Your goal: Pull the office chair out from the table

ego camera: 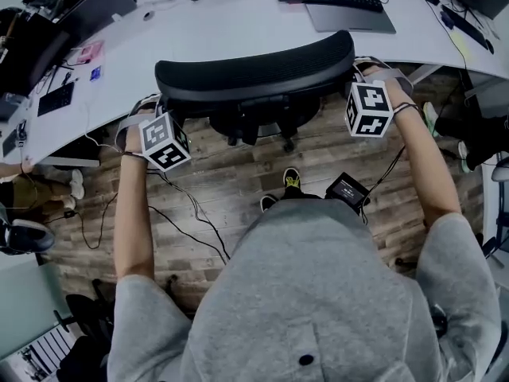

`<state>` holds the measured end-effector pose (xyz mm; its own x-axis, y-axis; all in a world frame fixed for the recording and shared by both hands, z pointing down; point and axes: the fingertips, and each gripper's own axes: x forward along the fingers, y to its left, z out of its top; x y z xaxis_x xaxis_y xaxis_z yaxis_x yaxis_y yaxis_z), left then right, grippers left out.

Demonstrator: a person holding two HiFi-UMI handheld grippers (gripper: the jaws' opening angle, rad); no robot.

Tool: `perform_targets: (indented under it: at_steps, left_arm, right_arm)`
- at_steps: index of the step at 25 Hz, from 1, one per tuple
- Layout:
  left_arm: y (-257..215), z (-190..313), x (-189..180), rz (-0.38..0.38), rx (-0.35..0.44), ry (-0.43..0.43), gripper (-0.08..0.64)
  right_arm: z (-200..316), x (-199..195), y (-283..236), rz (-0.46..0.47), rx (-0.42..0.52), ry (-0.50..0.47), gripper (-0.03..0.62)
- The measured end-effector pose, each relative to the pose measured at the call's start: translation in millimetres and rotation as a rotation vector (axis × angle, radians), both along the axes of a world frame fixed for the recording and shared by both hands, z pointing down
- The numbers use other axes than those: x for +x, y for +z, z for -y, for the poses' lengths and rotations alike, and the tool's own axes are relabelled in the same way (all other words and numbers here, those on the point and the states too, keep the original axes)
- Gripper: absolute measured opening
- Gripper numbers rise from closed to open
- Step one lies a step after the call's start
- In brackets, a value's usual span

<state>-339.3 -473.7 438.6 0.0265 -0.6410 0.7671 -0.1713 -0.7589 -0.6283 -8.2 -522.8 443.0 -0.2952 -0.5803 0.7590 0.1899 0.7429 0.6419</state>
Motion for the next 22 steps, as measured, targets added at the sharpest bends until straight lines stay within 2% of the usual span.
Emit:
perform_targets:
  at_steps: [9,16,22]
  left_arm:
    - [-2,17,16,-0.018,-0.010,-0.033,0.103]
    - [1,19,36,-0.065,0.007,-0.017,0.100]
    - [1,8,54,-0.056,0.006,-0.009,0.097]
  right_arm:
    - [26,15,-1,0.002,-0.015,0.000,0.081]
    - [45,29,0,-0.013,-0.007,-0.035,0.081]
    - [31,47,0,-0.006,0.003,-0.041,0.080]
